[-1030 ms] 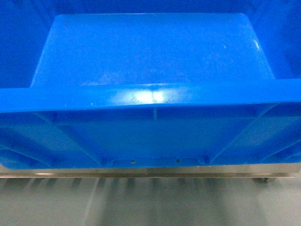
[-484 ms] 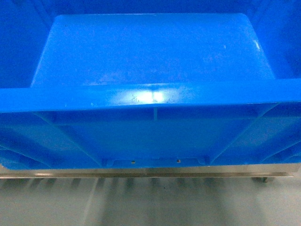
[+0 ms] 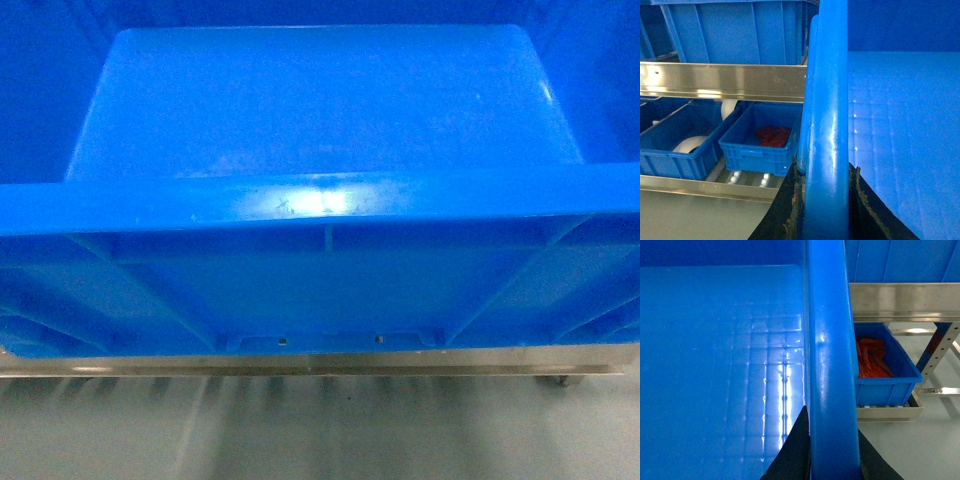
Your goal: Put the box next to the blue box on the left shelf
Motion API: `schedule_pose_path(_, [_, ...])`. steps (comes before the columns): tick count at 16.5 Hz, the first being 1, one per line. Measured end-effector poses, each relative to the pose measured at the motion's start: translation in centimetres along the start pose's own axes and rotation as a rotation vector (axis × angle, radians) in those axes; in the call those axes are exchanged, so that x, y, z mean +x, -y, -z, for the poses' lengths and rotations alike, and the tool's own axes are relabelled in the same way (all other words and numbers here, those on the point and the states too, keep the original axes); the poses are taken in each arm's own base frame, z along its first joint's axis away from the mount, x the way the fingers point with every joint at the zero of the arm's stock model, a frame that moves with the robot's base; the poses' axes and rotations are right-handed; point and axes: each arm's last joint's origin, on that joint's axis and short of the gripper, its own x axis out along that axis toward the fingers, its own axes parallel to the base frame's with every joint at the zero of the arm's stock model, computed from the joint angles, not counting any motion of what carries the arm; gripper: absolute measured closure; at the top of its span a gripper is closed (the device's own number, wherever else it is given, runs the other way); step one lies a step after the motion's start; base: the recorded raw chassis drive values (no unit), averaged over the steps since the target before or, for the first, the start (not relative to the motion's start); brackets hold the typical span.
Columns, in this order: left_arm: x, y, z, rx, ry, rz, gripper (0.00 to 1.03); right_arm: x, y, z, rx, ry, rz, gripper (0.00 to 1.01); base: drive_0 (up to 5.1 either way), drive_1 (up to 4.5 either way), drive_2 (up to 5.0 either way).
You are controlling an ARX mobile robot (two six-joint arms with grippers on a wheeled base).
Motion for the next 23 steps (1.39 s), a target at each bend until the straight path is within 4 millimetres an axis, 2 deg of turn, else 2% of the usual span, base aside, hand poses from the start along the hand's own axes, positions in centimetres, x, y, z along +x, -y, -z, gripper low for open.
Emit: schedule_pose_path(23, [0.00,0.01,0.03,0.000,-0.003,0.001,0.88,0.00,0.01,0.04,-0.001,-0.003,0.002,0.93,0.0,0.00,0.0])
